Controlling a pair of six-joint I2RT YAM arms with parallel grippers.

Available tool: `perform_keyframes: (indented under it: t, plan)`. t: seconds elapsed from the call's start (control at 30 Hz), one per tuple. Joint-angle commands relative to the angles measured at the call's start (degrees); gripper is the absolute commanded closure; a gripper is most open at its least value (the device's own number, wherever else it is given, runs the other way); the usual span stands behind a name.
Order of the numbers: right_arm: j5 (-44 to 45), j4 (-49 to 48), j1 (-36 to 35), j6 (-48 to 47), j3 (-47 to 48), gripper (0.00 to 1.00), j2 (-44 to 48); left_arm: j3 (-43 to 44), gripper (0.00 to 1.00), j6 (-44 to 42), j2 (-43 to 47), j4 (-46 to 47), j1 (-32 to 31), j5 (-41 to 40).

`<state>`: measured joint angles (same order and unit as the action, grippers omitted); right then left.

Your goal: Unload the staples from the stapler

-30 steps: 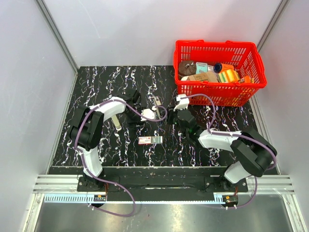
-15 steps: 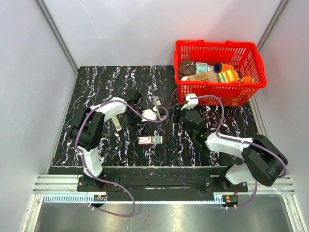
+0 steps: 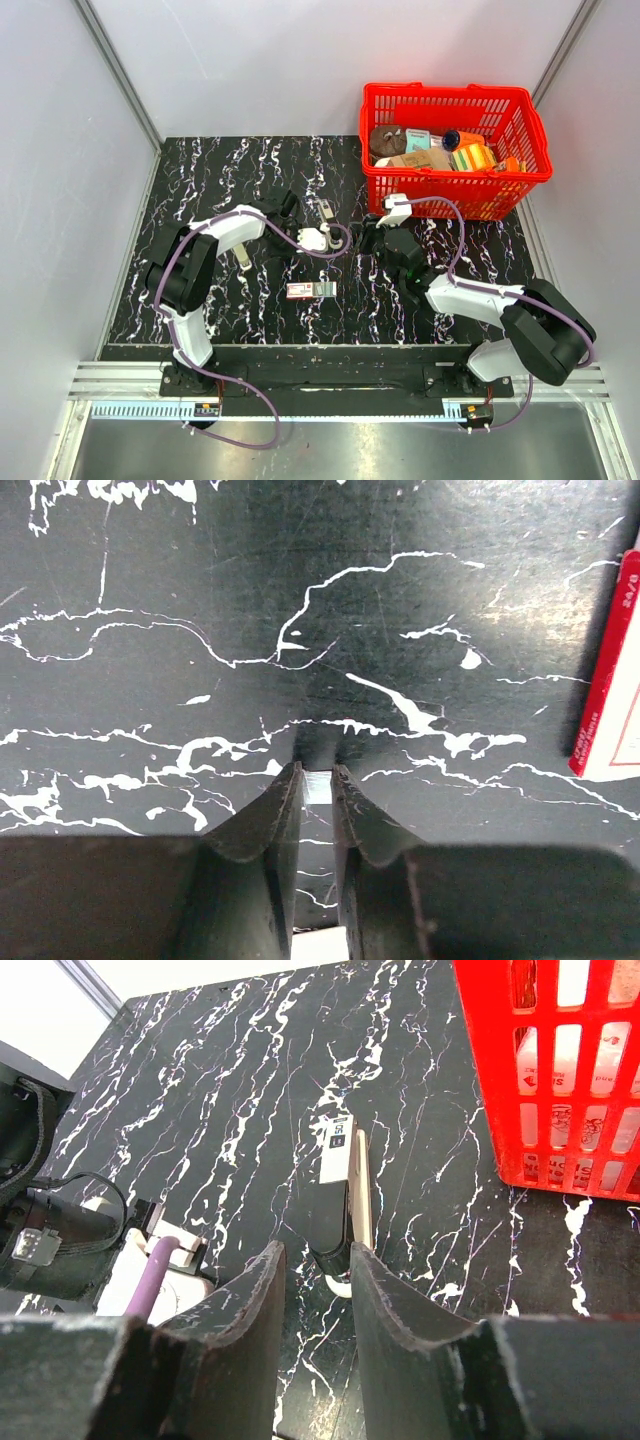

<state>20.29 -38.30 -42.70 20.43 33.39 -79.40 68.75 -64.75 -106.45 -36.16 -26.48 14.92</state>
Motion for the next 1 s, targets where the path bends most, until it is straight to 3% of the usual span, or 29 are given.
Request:
perform_keyframes:
  t: [0.0, 0.23, 0.47, 0.73, 0.97]
  plan:
    - [1.77, -2.13, 0.51, 0.14, -0.16, 0.63, 1.87, -1.96, 0.84, 0.85, -2.62, 1.97, -0.33, -2.70]
    - [1.77, -1.60, 0.77, 0.14, 0.01, 0.64, 2.32, -1.87, 0.92, 2.87, -1.57, 1.62, -0.41, -2.70]
    - [1.06, 1.73, 0.86, 0.58, 0.89, 0.64, 4.95, 6.11, 0.93, 11.56, 1.24, -2.85, 0.46, 1.68]
    - [-2.98, 8.32, 0.95, 3.74, 2.21, 0.63, 11.45, 18.43, 1.00, 27.90, 8.36, -9.28, 6.00, 20.04]
    - [-13.86, 11.85, 0.86, 5.67, 5.98, 0.59, 15.85, 19.32, 0.99, 43.89, 14.51, -6.92, 8.46, 38.05]
